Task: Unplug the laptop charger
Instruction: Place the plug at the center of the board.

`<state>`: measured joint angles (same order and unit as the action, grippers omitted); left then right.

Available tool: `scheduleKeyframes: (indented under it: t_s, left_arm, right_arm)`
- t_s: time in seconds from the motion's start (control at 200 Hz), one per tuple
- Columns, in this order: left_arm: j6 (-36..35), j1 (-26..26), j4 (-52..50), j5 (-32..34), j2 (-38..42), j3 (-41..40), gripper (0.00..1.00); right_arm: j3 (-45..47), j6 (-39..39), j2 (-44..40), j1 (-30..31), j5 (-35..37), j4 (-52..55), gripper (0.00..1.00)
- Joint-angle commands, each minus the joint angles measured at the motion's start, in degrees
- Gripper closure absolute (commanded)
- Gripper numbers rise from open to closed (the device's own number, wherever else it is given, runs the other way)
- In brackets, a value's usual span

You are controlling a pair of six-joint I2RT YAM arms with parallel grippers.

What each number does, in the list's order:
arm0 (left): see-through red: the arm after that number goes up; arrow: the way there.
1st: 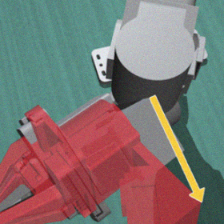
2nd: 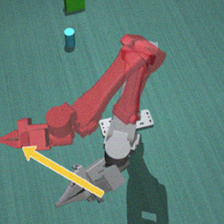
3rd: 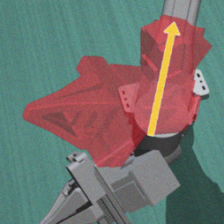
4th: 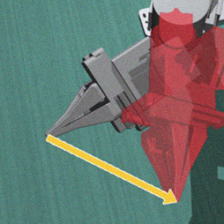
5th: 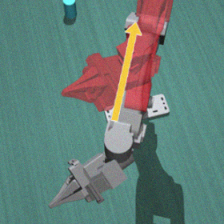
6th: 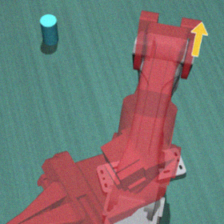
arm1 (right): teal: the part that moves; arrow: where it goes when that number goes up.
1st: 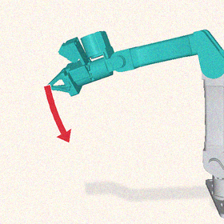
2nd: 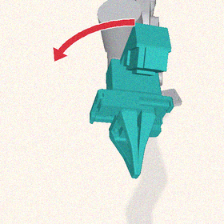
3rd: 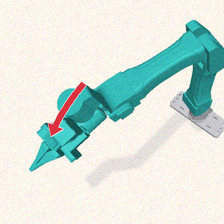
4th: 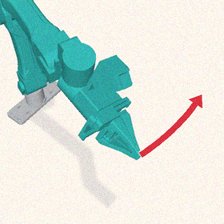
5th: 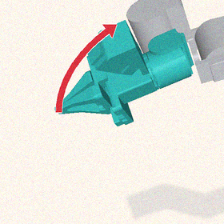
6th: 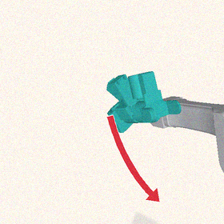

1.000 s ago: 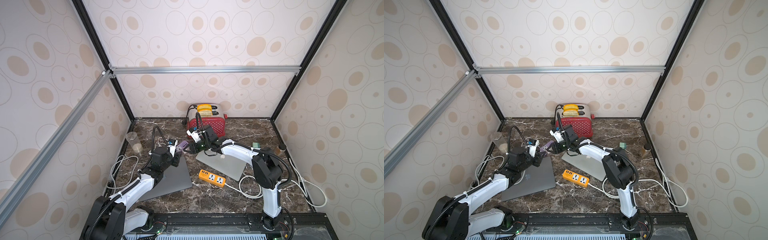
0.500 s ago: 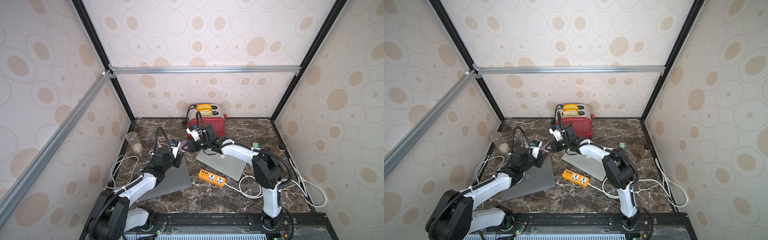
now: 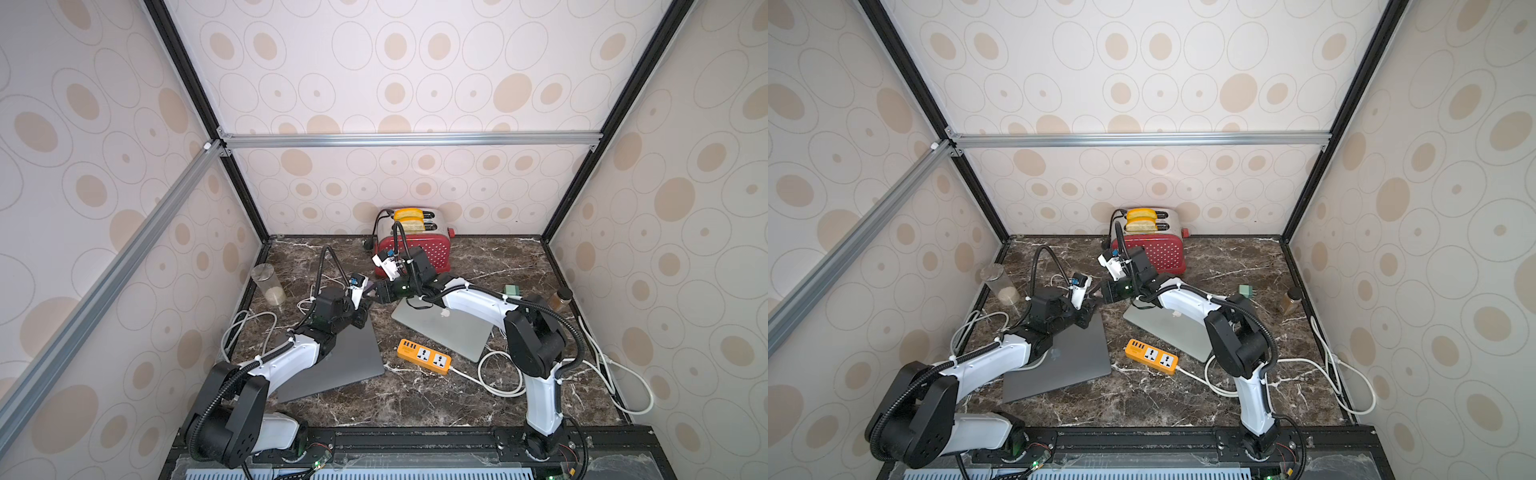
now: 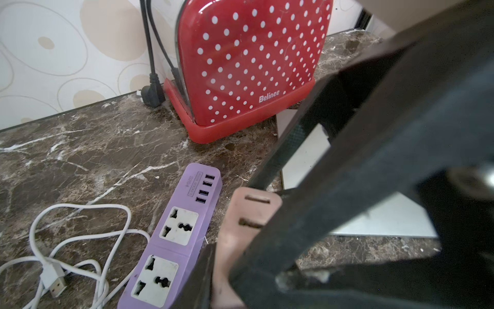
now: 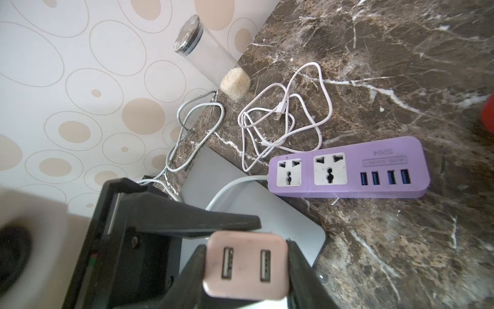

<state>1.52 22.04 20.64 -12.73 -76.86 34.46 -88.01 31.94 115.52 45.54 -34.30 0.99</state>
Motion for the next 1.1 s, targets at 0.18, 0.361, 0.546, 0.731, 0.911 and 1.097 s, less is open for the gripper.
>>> scheduleKeyframes:
  t_s: [0.18, 0.361, 0.546, 0.731, 0.911, 1.097]
  left_arm:
    - [-1.43, 0.59, -0.33, -1.33, -1.42, 3.78, 0.88]
    - [-1.52, 0.56, -1.21, -1.27, -1.10, 4.02, 0.96]
    - [-1.52, 0.55, -2.92, -1.51, -1.14, 4.30, 0.98]
    - [-0.86, 0.55, -3.98, -1.49, -1.19, 4.30, 0.98]
    - [-0.79, 0.55, -9.67, 3.08, -2.15, 8.12, 0.97]
    - [7.22, -3.27, -20.45, 2.91, -11.03, 21.74, 0.92]
  right_arm:
    - [-0.82, 0.37, -0.22, 0.06, -0.74, -1.35, 0.66]
    - [-0.40, 0.65, 0.13, 0.02, -0.93, -2.13, 0.58]
    - [-0.59, -1.27, -0.45, -0.25, 0.05, -1.25, 0.46]
    - [0.04, -4.16, -2.04, -2.19, 2.43, -0.57, 0.32]
    - [1.65, -8.30, -4.86, -5.57, 2.51, 0.91, 0.29]
    - [10.55, -16.21, -12.45, -6.27, 6.20, 0.47, 0.23]
